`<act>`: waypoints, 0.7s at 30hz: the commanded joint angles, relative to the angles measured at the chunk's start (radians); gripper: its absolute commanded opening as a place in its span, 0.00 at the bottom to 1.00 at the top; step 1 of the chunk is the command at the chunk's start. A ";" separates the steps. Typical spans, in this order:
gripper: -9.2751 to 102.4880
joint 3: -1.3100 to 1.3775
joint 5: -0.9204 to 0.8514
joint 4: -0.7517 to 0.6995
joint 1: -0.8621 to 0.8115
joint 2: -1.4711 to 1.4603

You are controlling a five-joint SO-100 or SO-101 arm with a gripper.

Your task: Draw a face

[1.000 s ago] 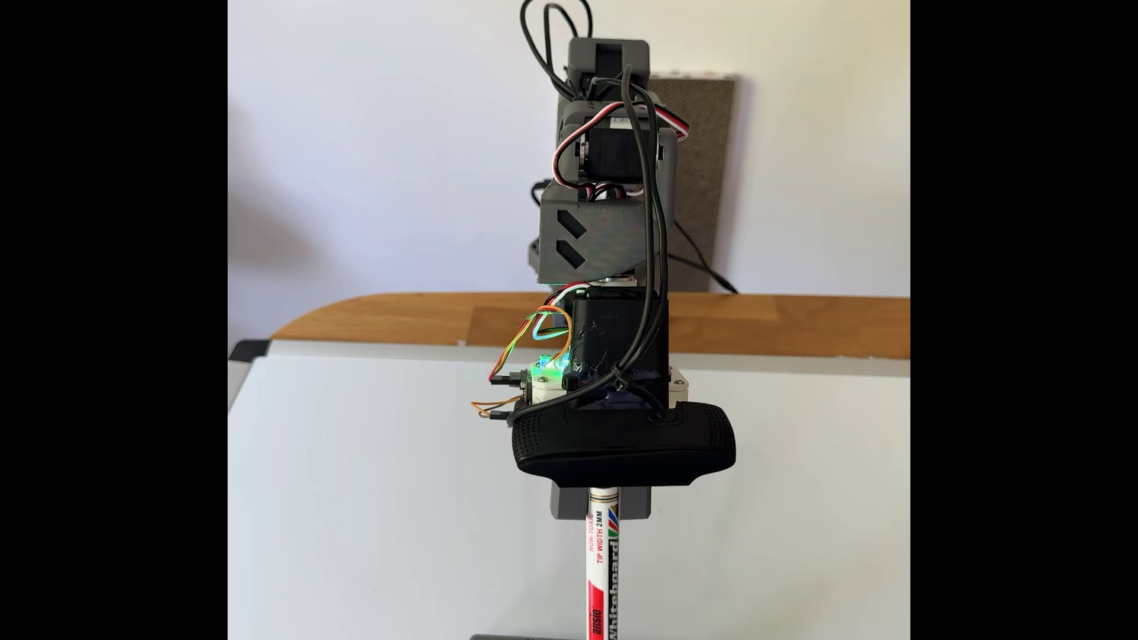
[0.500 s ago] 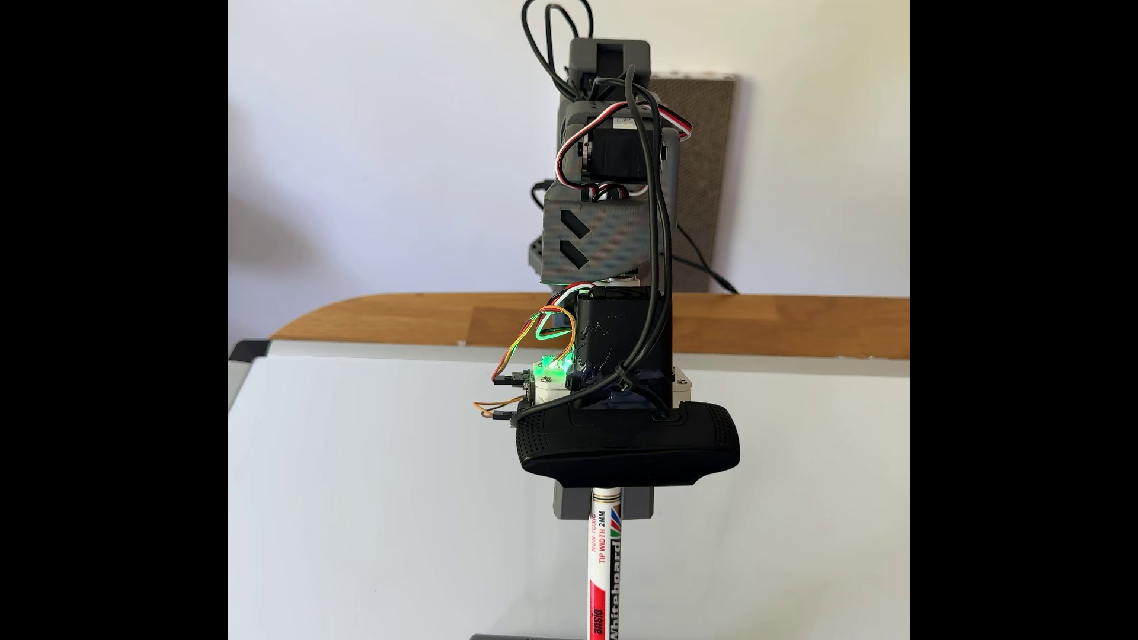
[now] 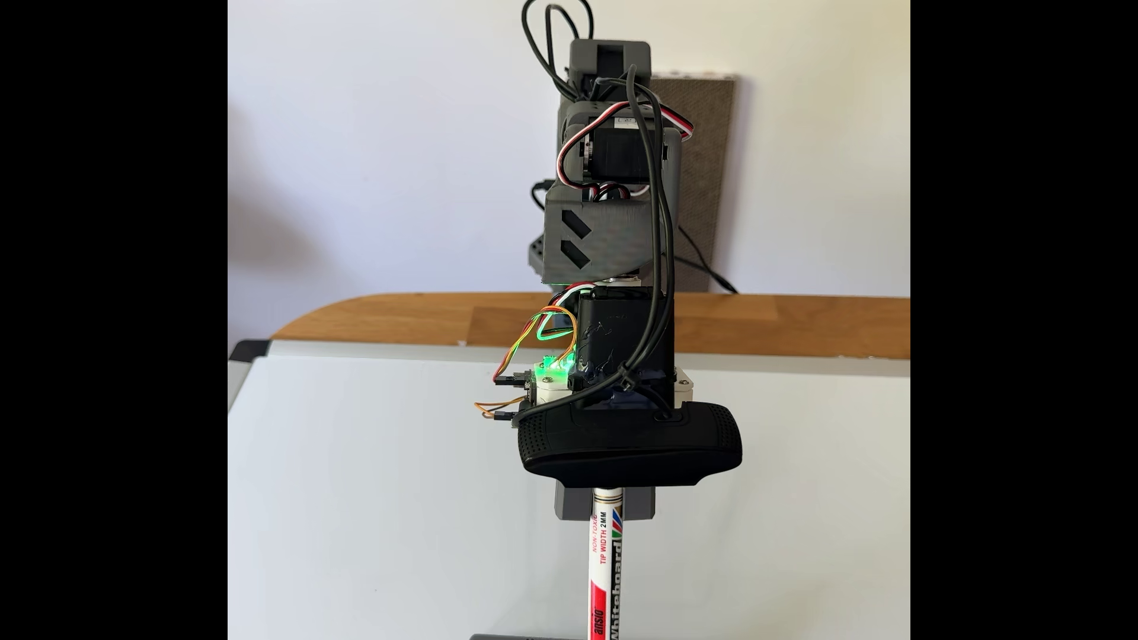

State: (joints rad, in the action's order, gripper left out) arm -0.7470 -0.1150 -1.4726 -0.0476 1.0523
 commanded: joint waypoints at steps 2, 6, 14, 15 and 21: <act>0.08 0.101 0.002 0.015 0.000 0.150; 0.08 0.101 0.000 0.014 -0.002 0.153; 0.08 0.101 0.002 -0.015 -0.002 0.219; 0.08 0.101 -0.002 -0.015 -0.002 0.229; 0.08 0.101 0.005 -0.028 -0.002 0.282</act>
State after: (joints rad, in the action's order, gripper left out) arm -0.7317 -0.1181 -1.5002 -0.0476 1.1781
